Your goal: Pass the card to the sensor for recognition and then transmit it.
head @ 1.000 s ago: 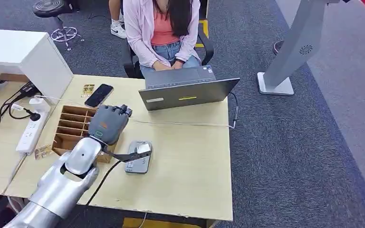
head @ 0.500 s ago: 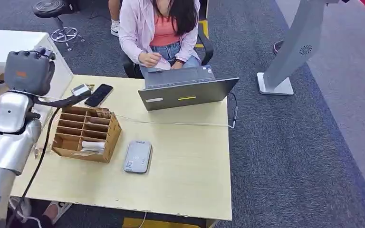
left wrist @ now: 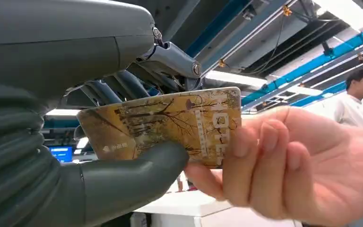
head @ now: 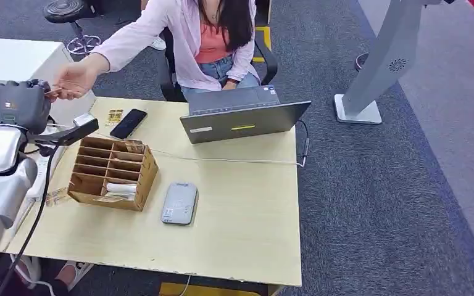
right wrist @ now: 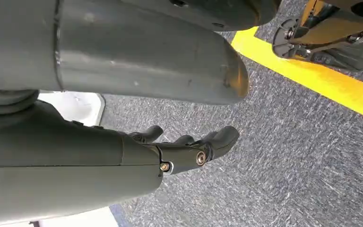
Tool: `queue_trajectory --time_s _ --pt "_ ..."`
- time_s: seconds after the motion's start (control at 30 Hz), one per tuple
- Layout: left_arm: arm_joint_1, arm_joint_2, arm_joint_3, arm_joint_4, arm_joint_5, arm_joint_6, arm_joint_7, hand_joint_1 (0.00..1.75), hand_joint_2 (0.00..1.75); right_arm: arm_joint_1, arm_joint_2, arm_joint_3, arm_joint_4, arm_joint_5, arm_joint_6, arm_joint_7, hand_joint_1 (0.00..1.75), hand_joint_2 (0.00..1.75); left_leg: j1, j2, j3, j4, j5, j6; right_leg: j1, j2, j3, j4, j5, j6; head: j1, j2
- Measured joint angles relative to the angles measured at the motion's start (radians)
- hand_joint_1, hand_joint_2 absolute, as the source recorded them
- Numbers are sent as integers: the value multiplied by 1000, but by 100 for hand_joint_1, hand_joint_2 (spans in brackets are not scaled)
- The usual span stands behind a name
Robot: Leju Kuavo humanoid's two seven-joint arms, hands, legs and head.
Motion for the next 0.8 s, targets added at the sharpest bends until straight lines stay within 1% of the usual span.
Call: queue_trajectory --time_s 0.17,0.3,0.33,0.5,0.6,0.67,0.73,0.8 --pt "-1 0 11 18 2 3 -4 175 175 0 0 0 0 -1 0 -3 0 0 0 0 0 0 0 0 0 0 0 0 0 0 0 0" --pt "0 -3 13 21 6 29 -28 175 175 0 0 0 0 -3 -1 -3 0 0 0 0 0 0 0 0 0 0 0 0 0 0 0 0" --pt "0 -5 14 21 7 33 -31 2 175 0 0 0 0 -3 -1 -3 0 0 0 0 0 0 0 0 0 0 0 0 0 0 0 0" --pt "0 -12 14 21 9 47 -35 0 175 0 0 0 0 -5 -2 -3 0 0 0 0 0 0 0 0 0 0 0 0 0 0 0 0" --pt "15 -25 19 8 35 68 -64 0 175 0 0 0 0 -12 -4 -1 0 0 0 0 0 0 0 0 0 0 0 0 0 0 0 0" --pt "46 -37 23 -34 67 81 -97 0 175 0 0 -1 0 -18 -7 -1 0 0 0 0 0 0 0 0 0 0 0 0 0 0 0 0" --pt "87 -53 24 -95 89 81 -111 0 175 0 0 -3 0 -22 -7 0 0 0 -1 0 0 0 0 0 -1 0 0 0 0 0 1 0" --pt "160 -69 23 -204 106 73 -111 0 175 0 0 -7 0 -30 -9 0 0 0 -1 1 0 0 0 0 -1 1 0 0 0 0 -1 0"
